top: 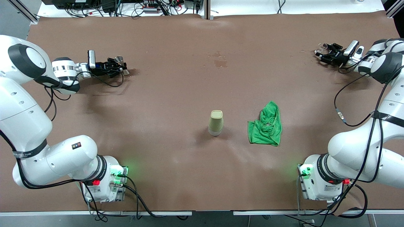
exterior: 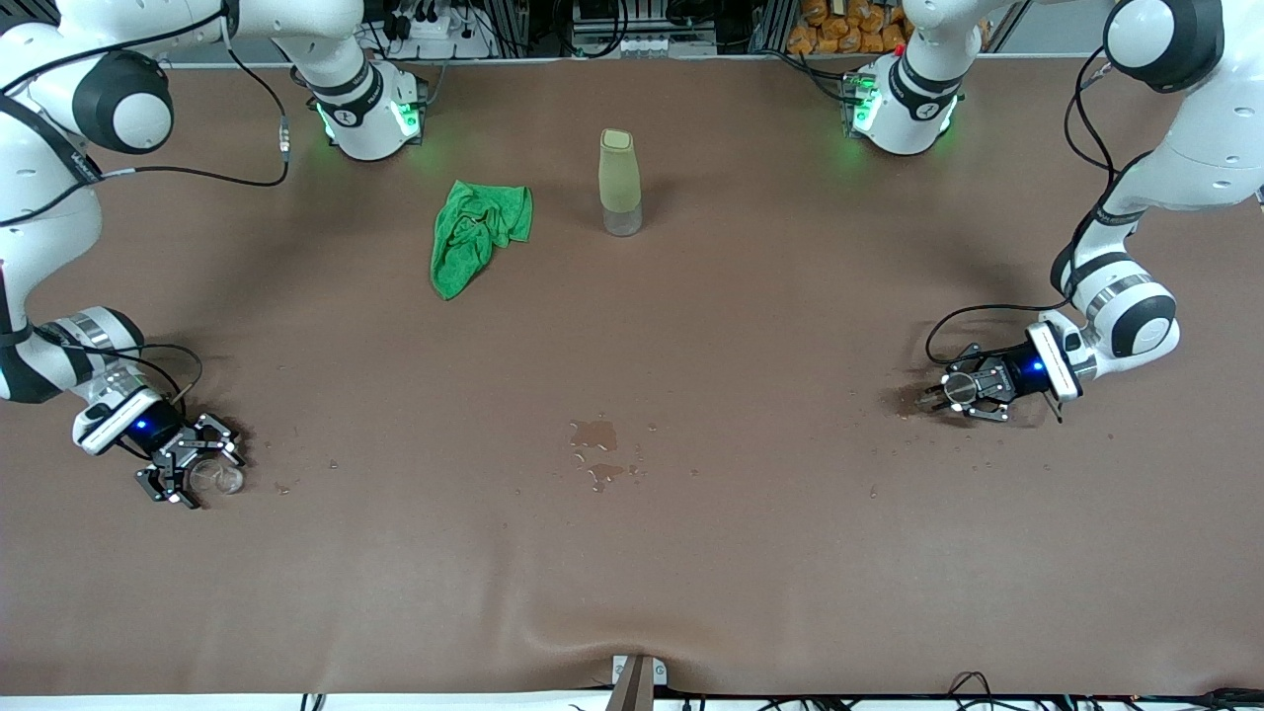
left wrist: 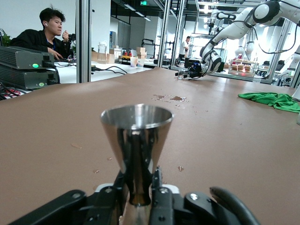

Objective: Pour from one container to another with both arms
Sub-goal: 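Close the left gripper on the jigger while the right gripper grasps the beaker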

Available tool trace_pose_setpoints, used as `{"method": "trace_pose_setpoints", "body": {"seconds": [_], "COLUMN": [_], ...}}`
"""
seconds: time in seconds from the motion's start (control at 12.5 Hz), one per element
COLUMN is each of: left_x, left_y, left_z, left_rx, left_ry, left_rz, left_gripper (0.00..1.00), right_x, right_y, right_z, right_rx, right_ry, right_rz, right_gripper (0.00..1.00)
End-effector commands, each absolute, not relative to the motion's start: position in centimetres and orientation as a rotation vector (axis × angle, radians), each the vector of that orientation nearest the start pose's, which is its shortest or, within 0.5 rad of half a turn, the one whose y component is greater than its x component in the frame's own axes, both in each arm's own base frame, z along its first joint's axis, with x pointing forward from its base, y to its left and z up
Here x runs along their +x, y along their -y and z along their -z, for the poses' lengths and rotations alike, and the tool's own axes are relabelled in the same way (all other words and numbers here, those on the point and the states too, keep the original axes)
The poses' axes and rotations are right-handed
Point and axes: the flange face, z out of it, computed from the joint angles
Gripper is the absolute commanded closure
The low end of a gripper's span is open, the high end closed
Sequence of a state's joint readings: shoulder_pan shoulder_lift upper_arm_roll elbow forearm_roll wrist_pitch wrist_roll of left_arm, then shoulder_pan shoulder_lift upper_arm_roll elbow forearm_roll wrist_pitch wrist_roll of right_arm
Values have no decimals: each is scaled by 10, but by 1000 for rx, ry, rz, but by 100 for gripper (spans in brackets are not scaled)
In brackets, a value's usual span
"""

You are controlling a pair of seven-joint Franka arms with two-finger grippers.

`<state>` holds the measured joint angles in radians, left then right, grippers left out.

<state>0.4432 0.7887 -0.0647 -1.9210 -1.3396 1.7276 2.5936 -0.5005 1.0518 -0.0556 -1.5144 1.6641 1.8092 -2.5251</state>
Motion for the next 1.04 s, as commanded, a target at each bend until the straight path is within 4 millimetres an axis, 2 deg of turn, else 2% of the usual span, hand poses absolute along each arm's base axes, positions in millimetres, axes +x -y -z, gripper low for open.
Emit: {"method": "trace_pose_setpoints", "body": {"seconds": [0.0, 0.56, 0.72, 0.8, 0.88, 0.96], "left_x": [545, 556, 564, 571, 575, 580], "left_y": [-119, -121, -111, -108, -106, -98], "left_z": [-82, -97, -109, -115, -123, -129], "left_rx": [1580, 1597, 1592, 1586, 1589, 1581], "left_ry": [1099, 1068, 1035, 1018, 1011, 994], "left_rz": [-1249, -1230, -1213, -1220, -1216, -1206], "left_gripper": [100, 100, 100, 100, 100, 100], "right_x": [613, 624, 624, 624, 626, 626], "right_y": [264, 240, 239, 239, 239, 240], "right_z": [-39, -35, -33, -34, -35, -35], "right_rx": [-1918, -1895, -1892, -1891, -1888, -1887], "right_ry": [814, 786, 795, 801, 808, 833], "right_rz": [1591, 1617, 1626, 1628, 1634, 1647], "right_gripper": [0, 0, 2, 56, 93, 100]}}
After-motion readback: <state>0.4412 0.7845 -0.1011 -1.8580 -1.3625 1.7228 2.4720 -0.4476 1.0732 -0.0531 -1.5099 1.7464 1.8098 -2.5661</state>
